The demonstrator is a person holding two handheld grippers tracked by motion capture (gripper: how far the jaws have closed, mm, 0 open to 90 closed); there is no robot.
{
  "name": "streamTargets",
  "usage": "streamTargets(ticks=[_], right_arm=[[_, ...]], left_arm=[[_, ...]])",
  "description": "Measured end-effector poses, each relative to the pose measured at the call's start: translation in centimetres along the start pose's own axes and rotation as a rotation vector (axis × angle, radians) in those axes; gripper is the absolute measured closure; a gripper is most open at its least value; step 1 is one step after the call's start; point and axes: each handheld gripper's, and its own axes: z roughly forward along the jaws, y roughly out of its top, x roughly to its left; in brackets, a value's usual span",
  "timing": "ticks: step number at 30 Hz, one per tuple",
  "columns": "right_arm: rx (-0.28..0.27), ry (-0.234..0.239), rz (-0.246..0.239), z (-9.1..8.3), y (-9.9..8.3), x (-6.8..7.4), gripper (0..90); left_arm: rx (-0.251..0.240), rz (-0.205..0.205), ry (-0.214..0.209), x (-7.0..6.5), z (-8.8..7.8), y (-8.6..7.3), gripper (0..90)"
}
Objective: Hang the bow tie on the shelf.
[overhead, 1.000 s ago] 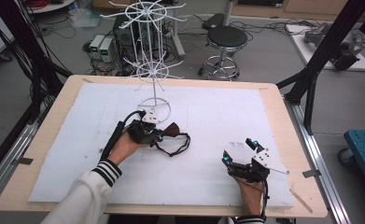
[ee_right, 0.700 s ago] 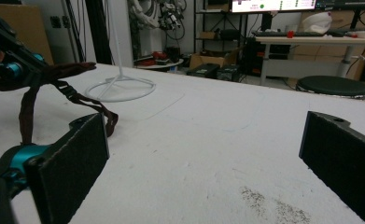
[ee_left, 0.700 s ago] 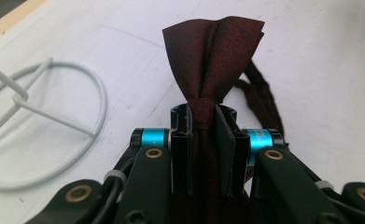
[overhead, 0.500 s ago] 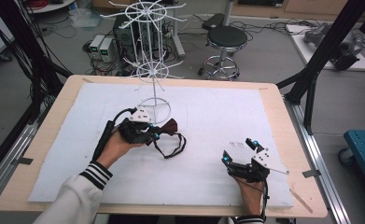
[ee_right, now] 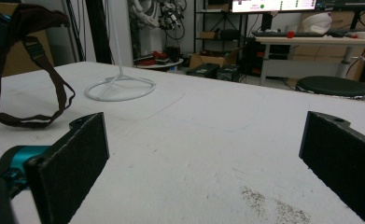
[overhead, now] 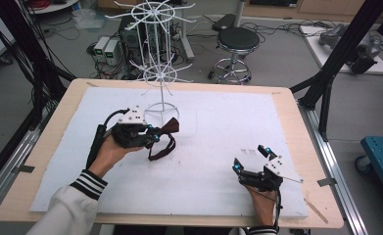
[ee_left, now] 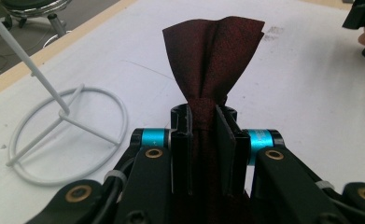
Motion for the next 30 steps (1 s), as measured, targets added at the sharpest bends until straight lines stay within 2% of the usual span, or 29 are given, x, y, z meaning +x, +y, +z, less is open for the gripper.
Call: streamTargets(ticks=[5,19,26,30], right_arm=[[0.001,0.001,0.002,0.0,0.0,0.0,0.7],[0.001,0.001,0.005,0.0,0.0,0.0,0.7],[0.002,0.001,0.007,0.0,0.0,0.0,0.7],[0.002,0.001,0.006,0.0,0.0,0.0,0.7]], left_arm=[[-0.017,-0.001,0.01,0.3,-1.0,0.2,76.9],[-0.122,-0.022,0.06,1.6,-5.2,1.3,76.8],[-0.162,-0.028,0.08,2.0,-6.5,2.4,76.8],[-0.169,-0.023,0.094,2.3,-7.0,3.0,76.8]])
